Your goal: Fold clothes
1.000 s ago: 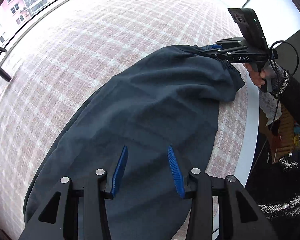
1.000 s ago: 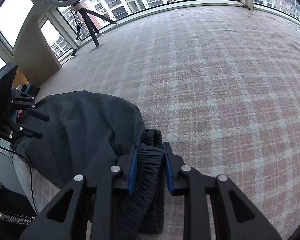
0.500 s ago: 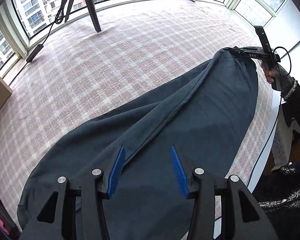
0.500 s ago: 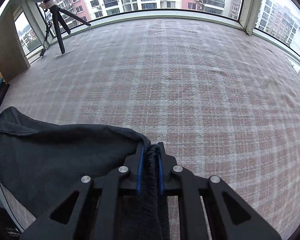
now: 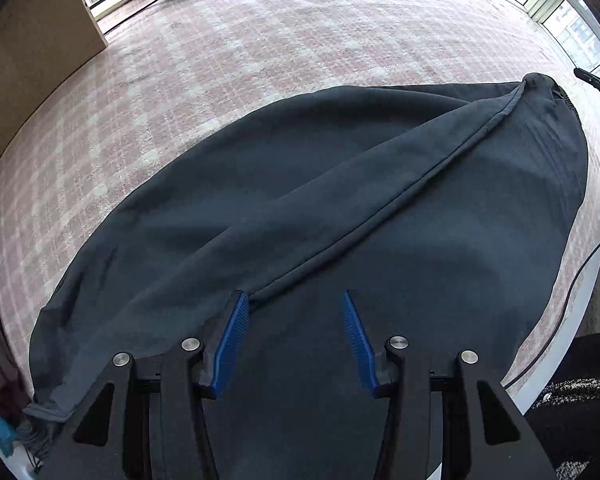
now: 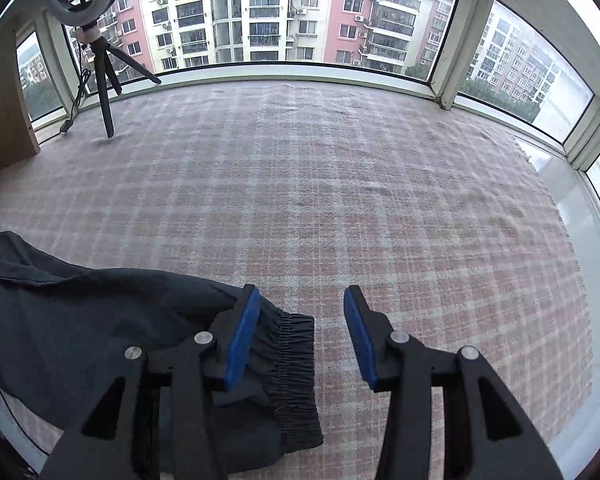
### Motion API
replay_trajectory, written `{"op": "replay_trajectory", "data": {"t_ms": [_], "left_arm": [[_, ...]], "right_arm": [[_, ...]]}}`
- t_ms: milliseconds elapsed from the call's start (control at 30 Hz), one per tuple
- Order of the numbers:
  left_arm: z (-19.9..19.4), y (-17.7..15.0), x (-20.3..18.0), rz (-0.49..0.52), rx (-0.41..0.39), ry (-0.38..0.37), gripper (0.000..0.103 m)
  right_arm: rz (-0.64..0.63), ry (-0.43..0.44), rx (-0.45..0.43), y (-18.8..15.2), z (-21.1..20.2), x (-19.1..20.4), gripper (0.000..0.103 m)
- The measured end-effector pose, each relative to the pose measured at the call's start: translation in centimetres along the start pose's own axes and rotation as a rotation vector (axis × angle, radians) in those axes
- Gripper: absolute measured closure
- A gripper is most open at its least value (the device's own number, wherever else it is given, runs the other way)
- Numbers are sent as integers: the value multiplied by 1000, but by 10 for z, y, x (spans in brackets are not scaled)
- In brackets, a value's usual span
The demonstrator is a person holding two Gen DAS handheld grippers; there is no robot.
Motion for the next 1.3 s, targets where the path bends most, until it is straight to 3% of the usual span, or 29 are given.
{"op": "replay_trajectory", "data": {"t_ms": [133,233,333,467,500,567,667,767,867,1000,1133,1300], "left_arm": [[-15,-29,6,-4,-40,-66,55],[-11,-40,20,-17,-21,-53,56],[-14,-22,36,-48,-80,-99,57],[-27,20,57,-63,-187,-86,57],[-32,24,62,-73,-203,-76,57],[-44,33,72,-92,-233,-55,57],[-75,13,76,-76,-279,-63,57],[-105,-36,65,0,-281,-39,54],[-115,-89,43,69,-250,-35,50],[-120,-154,11,168,-209,-36,50],[-85,-158,-26,312,-200,-9,50],[-45,-123,-32,365,-136,-7,54]], "right_arm": [[-62,55,-51,-2,-34,48,60],[-46,307,-6,-10,-41,93,60],[-108,429,73,-11,-9,176,69],[-212,654,239,-15,36,297,69],[-253,682,262,-18,44,328,69],[-353,627,239,-14,58,372,69],[-357,580,211,-1,52,382,72],[-344,561,182,8,35,379,70],[-314,609,173,-19,-9,351,69],[-163,713,214,-76,-57,323,69],[-131,758,285,-145,-75,348,68],[-178,811,330,-191,-68,408,68]]}}
Point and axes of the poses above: each gripper's, at about its wrist camera, not at the fingertips, and z roughly the way its jaws point, x to its left, y to its top, the point moved 4 cm from there along z, roughly the way its jaws point, and after that the axes turned 1 degree about z, right-handed, at the moved point
